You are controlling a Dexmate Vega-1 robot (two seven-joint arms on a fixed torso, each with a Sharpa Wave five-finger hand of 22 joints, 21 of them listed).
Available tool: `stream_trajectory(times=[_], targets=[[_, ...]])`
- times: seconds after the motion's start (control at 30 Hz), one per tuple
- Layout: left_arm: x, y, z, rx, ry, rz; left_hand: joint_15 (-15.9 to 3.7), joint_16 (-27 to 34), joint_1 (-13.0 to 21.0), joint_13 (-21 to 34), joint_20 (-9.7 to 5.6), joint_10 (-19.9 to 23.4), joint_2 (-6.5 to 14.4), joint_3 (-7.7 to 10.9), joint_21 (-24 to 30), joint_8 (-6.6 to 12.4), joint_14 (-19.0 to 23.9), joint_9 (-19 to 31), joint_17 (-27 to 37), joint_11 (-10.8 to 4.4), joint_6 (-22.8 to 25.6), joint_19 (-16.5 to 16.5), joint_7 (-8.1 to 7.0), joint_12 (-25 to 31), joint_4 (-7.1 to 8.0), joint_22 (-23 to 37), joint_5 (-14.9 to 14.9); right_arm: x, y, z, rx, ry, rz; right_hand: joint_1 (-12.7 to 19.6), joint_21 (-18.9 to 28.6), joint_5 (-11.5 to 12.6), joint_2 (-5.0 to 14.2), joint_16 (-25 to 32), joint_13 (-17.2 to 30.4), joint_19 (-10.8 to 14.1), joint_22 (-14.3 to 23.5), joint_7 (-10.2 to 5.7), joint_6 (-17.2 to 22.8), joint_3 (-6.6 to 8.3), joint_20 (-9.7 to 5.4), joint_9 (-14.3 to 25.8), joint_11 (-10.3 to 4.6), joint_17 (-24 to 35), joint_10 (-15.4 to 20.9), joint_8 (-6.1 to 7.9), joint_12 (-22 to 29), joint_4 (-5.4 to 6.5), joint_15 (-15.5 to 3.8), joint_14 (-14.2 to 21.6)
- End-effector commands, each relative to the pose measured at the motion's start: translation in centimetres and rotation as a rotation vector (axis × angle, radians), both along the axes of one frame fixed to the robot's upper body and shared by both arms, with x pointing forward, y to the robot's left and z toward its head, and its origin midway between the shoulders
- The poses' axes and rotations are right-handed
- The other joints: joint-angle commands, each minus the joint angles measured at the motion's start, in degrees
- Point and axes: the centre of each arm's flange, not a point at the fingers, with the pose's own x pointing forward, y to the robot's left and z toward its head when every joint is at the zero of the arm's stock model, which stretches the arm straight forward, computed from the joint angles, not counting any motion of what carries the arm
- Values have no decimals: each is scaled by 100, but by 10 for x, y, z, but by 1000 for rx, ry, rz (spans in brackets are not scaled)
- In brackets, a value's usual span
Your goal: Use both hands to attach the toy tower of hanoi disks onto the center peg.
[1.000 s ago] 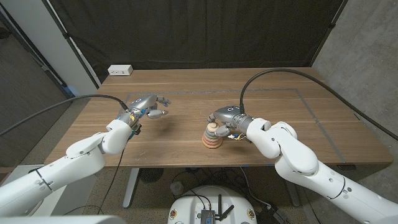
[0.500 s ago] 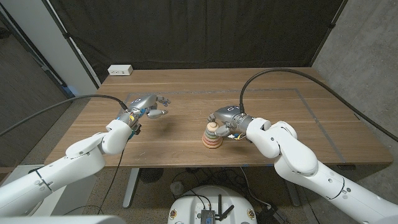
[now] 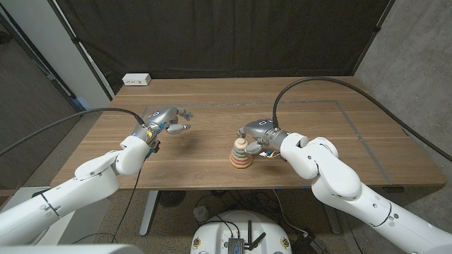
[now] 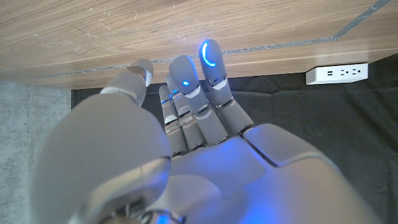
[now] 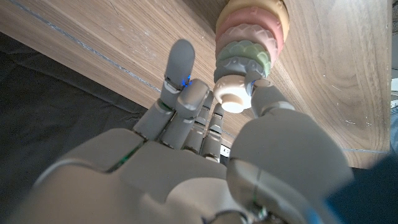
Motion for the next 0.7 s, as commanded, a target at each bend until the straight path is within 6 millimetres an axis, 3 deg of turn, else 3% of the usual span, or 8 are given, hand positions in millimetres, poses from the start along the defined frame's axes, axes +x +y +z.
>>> stream_trajectory(times=[0.03, 0.2, 0.7], targets=[[2, 1, 2, -6, -4, 1, -3, 19, -24, 17, -650, 15, -24, -4, 14, 32, 45, 33, 24, -43, 53, 45, -14, 20, 8, 9, 27, -1, -7, 2, 19, 0, -29, 2, -10, -20, -6, -17, -14, -33, 7, 25, 16, -31, -208, 18, -1, 8, -21, 37, 47, 11, -18, -50], [2, 2, 3, -7, -5, 2, -3, -13, -24, 6, -651, 3, -28, -3, 17, 30, 17, 34, -7, -51, 51, 43, -15, 7, 6, 17, 32, -2, -12, 2, 37, -7, -41, -8, -15, -33, -12, -35, -30, -36, 7, 32, 9, -33, -209, 21, 4, -3, -25, 42, 56, 13, -19, -72], [2, 3, 4, -47, -11, 26, -3, 7, -23, 15, -650, -29, -31, -1, 14, 14, 42, 34, 22, -36, 22, 35, -15, -1, 6, 18, 43, -9, -54, -1, 220, -43, -91, -27, -32, -97, 6, -100, -98, -38, 17, 7, 146, -19, -209, 66, -86, -28, 157, 150, 148, 15, -23, -142]])
